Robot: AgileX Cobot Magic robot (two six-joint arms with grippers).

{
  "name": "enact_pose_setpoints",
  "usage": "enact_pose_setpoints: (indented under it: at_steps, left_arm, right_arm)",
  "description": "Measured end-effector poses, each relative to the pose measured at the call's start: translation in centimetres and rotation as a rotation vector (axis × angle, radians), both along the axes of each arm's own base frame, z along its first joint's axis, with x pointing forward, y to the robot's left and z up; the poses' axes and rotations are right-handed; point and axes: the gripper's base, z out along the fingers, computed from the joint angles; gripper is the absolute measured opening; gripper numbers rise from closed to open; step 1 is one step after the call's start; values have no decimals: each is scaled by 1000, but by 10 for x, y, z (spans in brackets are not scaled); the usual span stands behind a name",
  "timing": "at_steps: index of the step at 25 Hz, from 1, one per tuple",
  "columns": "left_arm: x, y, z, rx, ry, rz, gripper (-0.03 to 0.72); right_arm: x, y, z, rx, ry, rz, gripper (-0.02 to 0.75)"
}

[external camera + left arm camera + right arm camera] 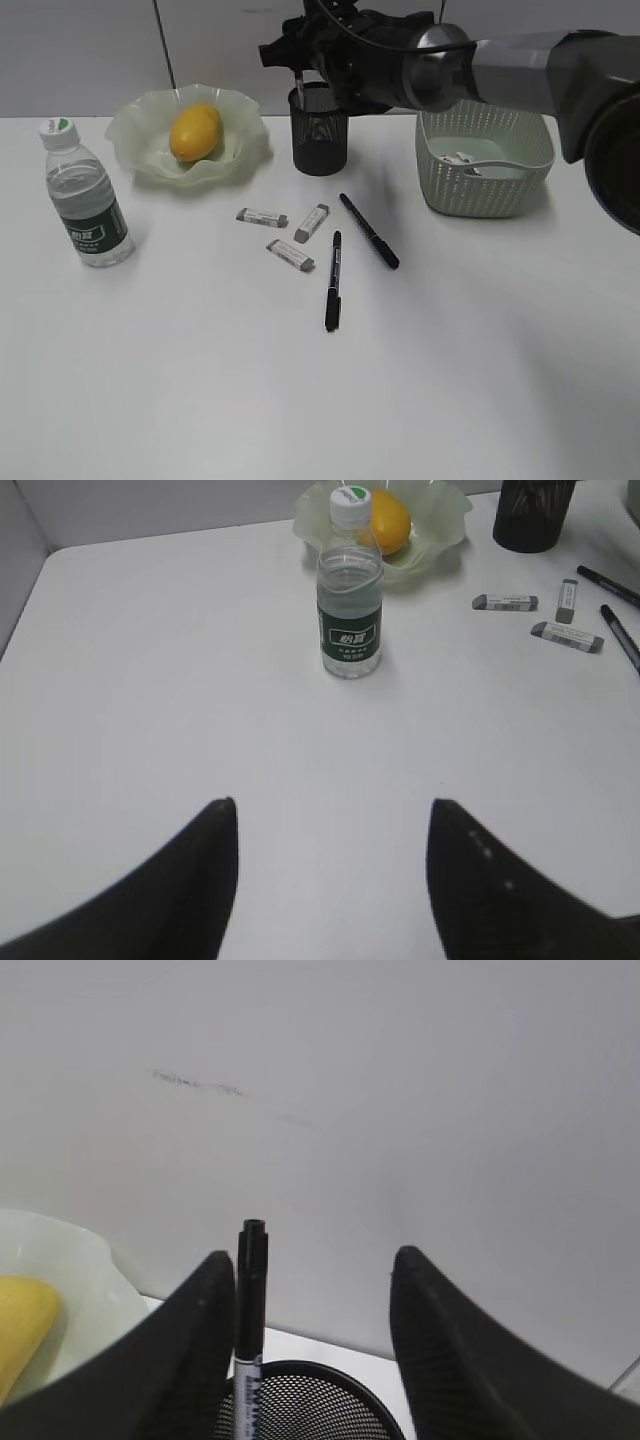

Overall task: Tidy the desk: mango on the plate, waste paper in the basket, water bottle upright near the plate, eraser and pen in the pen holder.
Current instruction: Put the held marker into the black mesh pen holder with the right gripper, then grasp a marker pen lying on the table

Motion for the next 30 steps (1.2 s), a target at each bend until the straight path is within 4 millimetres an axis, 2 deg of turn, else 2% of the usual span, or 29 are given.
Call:
enact_pose_setpoints:
  at_steps: [3, 6, 10, 13, 16, 18, 22, 25, 30]
  left_arm:
    - [0, 0, 0, 0, 0, 0, 455]
    - [0, 0, 0, 0, 0, 0, 455]
    - [0, 0, 0, 0, 0, 0, 455]
    - [0, 0, 0, 0, 0, 0, 455]
    - [0, 0, 0, 0, 0, 0, 455]
    - [0, 0, 0, 0, 0, 0, 455]
    - [0, 0, 0, 0, 0, 0, 455]
    - [0, 0, 0, 0, 0, 0, 455]
    - [0, 0, 0, 0, 0, 0, 455]
  right_arm:
    - [0, 0, 1, 1, -2, 1, 421]
    - [-1, 0, 12, 10, -18, 2, 426]
    - [-7, -1, 43, 83, -37, -5, 426]
    - [-17, 4, 67, 157, -36, 3, 426]
    - [-30, 11, 86, 159, -29, 32, 426]
    - [-39, 14, 98, 116, -20, 60, 426]
    - [-52, 5, 112, 15, 92, 52, 426]
    - [-63, -6, 112, -155, 226, 57, 426]
    - [-81, -25, 102, -401, 477, 36, 426]
